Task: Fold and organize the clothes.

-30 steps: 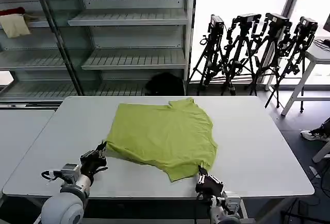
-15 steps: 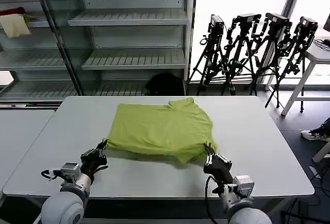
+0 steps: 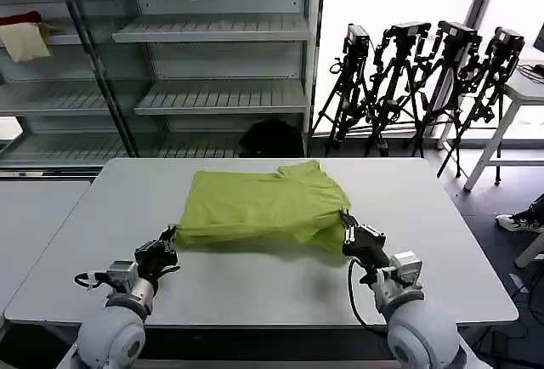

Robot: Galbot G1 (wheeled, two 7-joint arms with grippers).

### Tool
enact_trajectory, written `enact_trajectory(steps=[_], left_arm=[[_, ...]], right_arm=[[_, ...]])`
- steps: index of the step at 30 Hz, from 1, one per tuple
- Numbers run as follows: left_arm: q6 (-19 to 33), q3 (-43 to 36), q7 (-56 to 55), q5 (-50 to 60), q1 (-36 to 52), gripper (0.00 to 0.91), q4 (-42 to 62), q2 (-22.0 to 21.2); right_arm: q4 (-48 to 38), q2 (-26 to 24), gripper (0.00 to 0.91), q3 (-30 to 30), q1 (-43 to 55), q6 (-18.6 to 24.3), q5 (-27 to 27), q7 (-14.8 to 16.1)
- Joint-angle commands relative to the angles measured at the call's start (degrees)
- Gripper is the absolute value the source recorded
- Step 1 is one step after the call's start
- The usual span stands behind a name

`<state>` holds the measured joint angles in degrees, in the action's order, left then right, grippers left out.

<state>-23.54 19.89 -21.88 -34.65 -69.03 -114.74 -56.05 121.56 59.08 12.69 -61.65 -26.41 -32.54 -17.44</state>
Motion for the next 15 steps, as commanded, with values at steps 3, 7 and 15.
enact_trajectory(steps=[3,7,15], left_arm=[[-0.2,-3.9,-0.6,0.3,9.0,0.000,4.9,-1.0],[-0.1,-6.2,-0.7,1.2,12.5,0.000,7.2,-2.4],[0.4,-7.6,-0.8,2.3,16.1,0.000,10.7,-3.5]], right_arm=[[-5.1,0.6,0.000,-1.1,5.9,-0.6,0.0,1.4],[-7.1,0.8,0.000,-2.2,7.3,-1.1,-0.1,1.6],[-10.7,1.3,0.000,-3.1,7.0,0.0,0.6,2.5]])
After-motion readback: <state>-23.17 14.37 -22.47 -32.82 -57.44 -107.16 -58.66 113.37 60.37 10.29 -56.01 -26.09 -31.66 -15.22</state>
